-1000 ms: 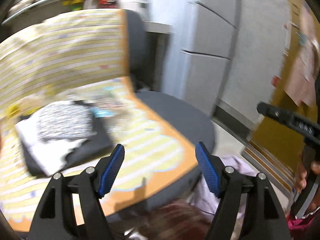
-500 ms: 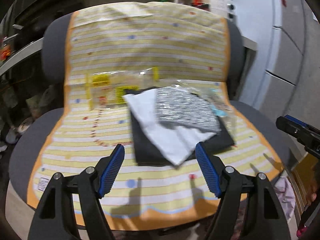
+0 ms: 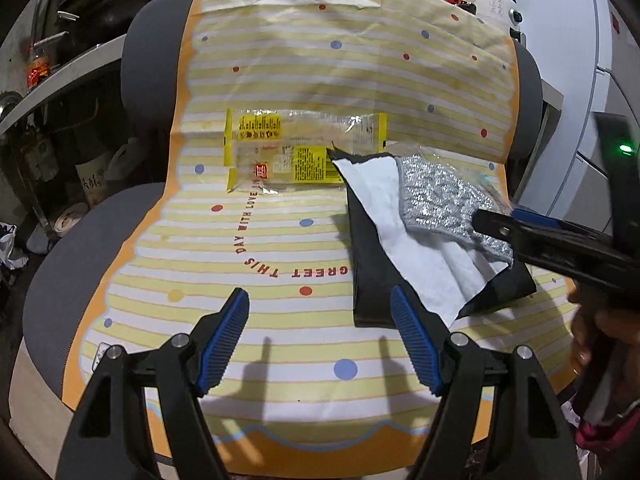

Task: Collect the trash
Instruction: 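Move both tools back over the chair toward the remaining trash, then grasp the silver mesh scrubber with the right gripper and lift it, then grasp the white tissue with the left gripper while the right gripper holds the scrubber, then carry the tissue and scrubber over the bin and release both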

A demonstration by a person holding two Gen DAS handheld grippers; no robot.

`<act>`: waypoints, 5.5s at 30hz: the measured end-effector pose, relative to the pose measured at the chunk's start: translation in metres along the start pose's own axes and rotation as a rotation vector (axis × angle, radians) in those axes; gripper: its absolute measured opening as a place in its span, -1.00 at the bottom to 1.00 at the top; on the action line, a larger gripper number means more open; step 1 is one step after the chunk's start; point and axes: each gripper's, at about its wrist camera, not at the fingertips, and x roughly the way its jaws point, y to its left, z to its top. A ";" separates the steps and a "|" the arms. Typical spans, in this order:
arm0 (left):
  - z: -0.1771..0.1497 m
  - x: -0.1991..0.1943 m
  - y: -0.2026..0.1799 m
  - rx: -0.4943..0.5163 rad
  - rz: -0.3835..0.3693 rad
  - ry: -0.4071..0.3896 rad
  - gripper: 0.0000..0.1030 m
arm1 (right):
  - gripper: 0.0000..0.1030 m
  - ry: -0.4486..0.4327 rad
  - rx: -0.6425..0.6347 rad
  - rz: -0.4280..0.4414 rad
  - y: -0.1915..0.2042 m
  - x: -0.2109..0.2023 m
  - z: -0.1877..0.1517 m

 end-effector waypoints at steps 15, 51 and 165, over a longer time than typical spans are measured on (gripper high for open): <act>-0.003 -0.018 -0.012 -0.004 -0.051 -0.020 0.39 | -0.54 -0.170 0.100 0.066 -0.020 -0.080 0.016; -0.021 -0.017 -0.067 0.104 -0.116 0.013 0.39 | -0.36 -0.070 -0.026 -0.129 -0.019 -0.067 -0.060; -0.173 -0.027 -0.425 0.761 -0.962 0.268 -0.13 | -0.12 -0.336 0.635 -0.665 -0.234 -0.346 -0.269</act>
